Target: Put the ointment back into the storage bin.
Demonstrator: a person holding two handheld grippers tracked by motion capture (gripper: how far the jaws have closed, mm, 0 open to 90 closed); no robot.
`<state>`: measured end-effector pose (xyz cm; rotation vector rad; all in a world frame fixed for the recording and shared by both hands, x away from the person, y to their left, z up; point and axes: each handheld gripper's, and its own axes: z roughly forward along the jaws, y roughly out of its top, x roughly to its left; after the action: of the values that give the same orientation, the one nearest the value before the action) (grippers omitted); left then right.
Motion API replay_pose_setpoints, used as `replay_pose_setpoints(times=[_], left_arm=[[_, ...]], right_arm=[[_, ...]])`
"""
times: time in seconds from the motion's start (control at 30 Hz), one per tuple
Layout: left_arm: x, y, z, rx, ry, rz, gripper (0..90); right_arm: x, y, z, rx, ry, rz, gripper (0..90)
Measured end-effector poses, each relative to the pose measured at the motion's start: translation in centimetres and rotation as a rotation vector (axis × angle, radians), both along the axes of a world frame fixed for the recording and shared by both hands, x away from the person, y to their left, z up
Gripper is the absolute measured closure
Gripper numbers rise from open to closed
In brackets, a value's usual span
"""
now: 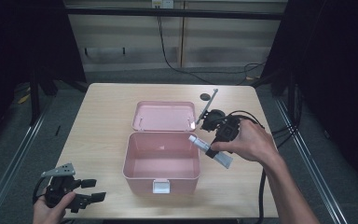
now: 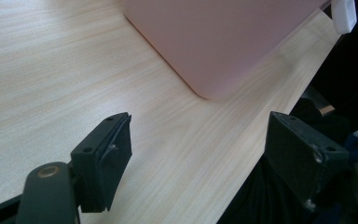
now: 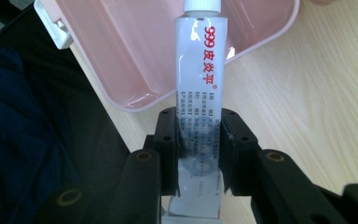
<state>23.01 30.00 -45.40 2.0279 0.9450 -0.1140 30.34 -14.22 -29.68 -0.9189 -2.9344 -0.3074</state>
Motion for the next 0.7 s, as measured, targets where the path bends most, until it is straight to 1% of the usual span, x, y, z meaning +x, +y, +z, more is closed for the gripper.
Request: replay_pose_setpoints(times=[0.13,0.2,0.33,0.37,0.47,0.5,0.6,0.63,0.7], left_arm=[[0.0,-0.1,0.0,0.003,-0.002,-0.003,22.9],[0.0,-0.1,0.0,0.003,-0.003,-0.001,22.9],[0.0,0.0,0.0,0.002,-0.002,0.000,22.9],[-0.1,-0.1,0.0,0.002,-0.001,-0.001,22.9],[0.0,-0.1,0.0,0.004,-0.002,-0.003,22.9],[0.0,-0.1,0.0,0.004,-0.001,-0.002,22.9],[-0.1,-0.1,0.0,0.003,-0.002,-0.002,22.9],[-0.1,-0.1,0.0,0.003,-0.002,-0.002,22.9],[-0.1,-0.1,0.0,0.005,-0.004,-0.002,22.9]], right_arm=[[0.1,0.6,0.1,0.000,0.002,0.016,71.4],[0.1,1.3,0.3,0.003,-0.006,0.039,71.3],[0.0,2.0,0.3,0.000,-0.008,0.059,71.3],[0.1,2.4,0.4,0.000,-0.011,0.081,71.3],[0.2,2.8,0.4,0.003,-0.010,0.093,71.3],[0.3,3.2,0.4,0.007,-0.011,0.109,71.3],[0.5,3.8,0.5,0.016,-0.017,0.127,71.3],[0.5,3.8,0.5,0.016,-0.017,0.127,71.3],[0.7,4.4,0.3,0.012,-0.015,0.146,71.3]])
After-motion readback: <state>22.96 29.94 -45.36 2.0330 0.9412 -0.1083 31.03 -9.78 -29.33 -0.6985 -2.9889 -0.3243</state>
